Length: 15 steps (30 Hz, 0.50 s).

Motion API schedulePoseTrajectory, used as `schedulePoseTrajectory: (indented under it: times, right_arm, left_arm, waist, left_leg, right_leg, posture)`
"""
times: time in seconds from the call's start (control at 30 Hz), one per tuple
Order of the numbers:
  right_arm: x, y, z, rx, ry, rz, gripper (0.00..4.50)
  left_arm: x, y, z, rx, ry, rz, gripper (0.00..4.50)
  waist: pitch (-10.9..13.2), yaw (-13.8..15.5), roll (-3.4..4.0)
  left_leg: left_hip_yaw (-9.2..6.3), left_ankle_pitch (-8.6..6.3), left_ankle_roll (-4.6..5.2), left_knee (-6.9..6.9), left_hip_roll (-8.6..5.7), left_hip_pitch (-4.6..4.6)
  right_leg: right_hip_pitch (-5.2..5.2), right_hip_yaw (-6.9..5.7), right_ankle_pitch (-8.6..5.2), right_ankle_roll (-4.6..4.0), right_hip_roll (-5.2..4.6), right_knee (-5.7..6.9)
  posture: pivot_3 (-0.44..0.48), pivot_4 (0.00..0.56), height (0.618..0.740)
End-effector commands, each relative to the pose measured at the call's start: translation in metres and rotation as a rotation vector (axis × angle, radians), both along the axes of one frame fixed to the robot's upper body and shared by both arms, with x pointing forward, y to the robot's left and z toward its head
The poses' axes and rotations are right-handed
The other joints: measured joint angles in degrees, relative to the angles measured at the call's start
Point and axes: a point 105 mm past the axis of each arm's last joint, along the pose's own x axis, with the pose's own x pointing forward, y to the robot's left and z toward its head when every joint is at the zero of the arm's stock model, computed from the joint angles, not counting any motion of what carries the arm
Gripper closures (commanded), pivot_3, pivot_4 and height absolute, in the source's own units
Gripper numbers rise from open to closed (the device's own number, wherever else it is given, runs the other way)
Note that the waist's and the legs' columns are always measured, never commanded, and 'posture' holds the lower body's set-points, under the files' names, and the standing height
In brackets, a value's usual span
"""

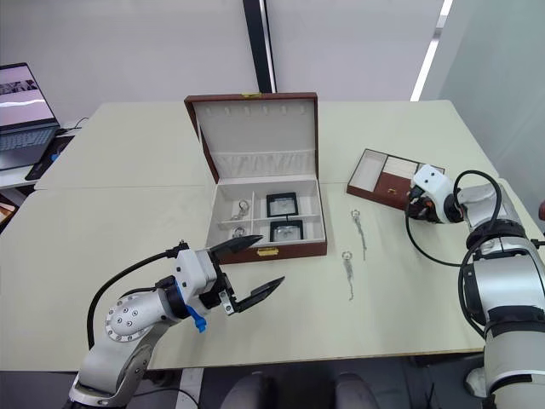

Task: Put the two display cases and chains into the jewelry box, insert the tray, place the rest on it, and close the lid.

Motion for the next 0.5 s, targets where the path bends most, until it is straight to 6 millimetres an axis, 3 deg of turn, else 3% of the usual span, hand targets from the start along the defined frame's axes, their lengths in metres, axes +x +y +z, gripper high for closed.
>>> schedulePoseTrajectory:
  times: [0.03, 0.13, 0.5]
  right_arm:
    - [0.0006, 0.0025, 0.0027, 0.045, 0.004, -0.01, 3.91]
    - [-0.0009, 0.0035, 0.0019, 0.054, 0.018, 0.001, 4.48]
    - [-0.0029, 0.0068, 0.0018, 0.079, 0.043, 0.02, 4.48]
  left_arm:
    - [0.0014, -0.0001, 0.0056, -0.008, -0.033, 0.008, 0.0]
    - [0.003, 0.0015, 0.0063, -0.012, -0.04, 0.021, 0.0]
    - [-0.0008, -0.0013, -0.0001, -0.024, -0.015, 0.015, 0.0]
  waist:
    - [0.0, -0.03, 0.0]
    - [0.0, 0.01, 0.0]
    - [-0.01, 0.0, 0.01]
  left_leg:
    - [0.0, 0.0, 0.0, 0.0, 0.0, 0.0]
    - [0.0, 0.0, 0.0, 0.01, 0.0, 0.02]
    - [0.0, 0.0, 0.0, 0.01, 0.0, 0.02]
  right_leg:
    - [0.0, 0.0, 0.0, 0.0, 0.0, 0.0]
    - [0.02, 0.0, 0.0, 0.0, 0.0, 0.01]
    - [0.03, 0.0, 0.0, 0.0, 0.0, 0.0]
  posture:
    - [0.0, 0.15, 0.74]
    - [0.0, 0.15, 0.74]
    - [0.0, 0.15, 0.74]
